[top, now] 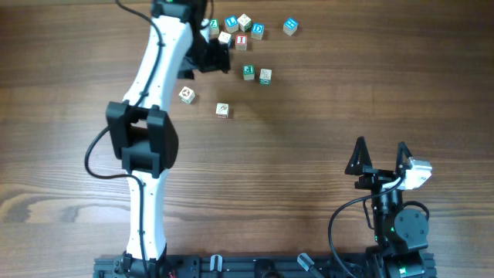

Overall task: Form a tower
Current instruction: 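Reach the left gripper to the blue '2' block and grasp it, then carry the '2' block with the left gripper and set it down in open space, then grasp the white soccer-ball '0' block with the left gripper, then lower the '0' block onto the '2' block and release, then move the left gripper to the green 'J' block and grasp it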

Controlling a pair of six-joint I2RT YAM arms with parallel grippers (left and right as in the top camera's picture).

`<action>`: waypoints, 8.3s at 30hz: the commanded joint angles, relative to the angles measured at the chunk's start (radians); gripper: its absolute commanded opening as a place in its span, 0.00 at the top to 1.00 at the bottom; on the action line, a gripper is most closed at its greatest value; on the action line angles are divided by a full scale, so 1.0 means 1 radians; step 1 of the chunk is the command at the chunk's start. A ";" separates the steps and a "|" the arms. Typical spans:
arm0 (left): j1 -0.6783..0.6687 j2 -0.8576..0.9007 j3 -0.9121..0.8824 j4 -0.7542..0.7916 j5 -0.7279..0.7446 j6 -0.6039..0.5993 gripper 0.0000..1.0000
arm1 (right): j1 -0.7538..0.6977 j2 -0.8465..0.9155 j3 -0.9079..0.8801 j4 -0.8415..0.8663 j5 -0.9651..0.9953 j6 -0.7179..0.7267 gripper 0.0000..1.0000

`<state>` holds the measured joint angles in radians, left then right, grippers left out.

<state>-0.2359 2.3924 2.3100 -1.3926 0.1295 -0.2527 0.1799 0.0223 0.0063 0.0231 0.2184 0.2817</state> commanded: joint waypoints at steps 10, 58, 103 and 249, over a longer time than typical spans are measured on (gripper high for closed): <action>-0.151 0.026 -0.310 0.095 -0.088 -0.074 0.42 | -0.004 -0.006 -0.001 0.005 0.010 -0.016 0.00; -0.244 -0.285 -0.748 0.353 -0.131 -0.271 0.74 | -0.004 -0.006 -0.001 0.005 0.010 -0.017 0.00; 0.051 -0.264 -0.643 0.585 -0.225 -0.365 0.26 | -0.004 -0.006 -0.001 0.005 0.010 -0.017 0.00; -0.329 -0.492 -1.035 0.634 -0.277 -0.257 0.41 | -0.004 -0.006 -0.001 0.005 0.010 -0.017 0.00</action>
<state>-0.5613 1.8854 1.2842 -0.7612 -0.1341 -0.5045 0.1799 0.0219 0.0063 0.0231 0.2184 0.2817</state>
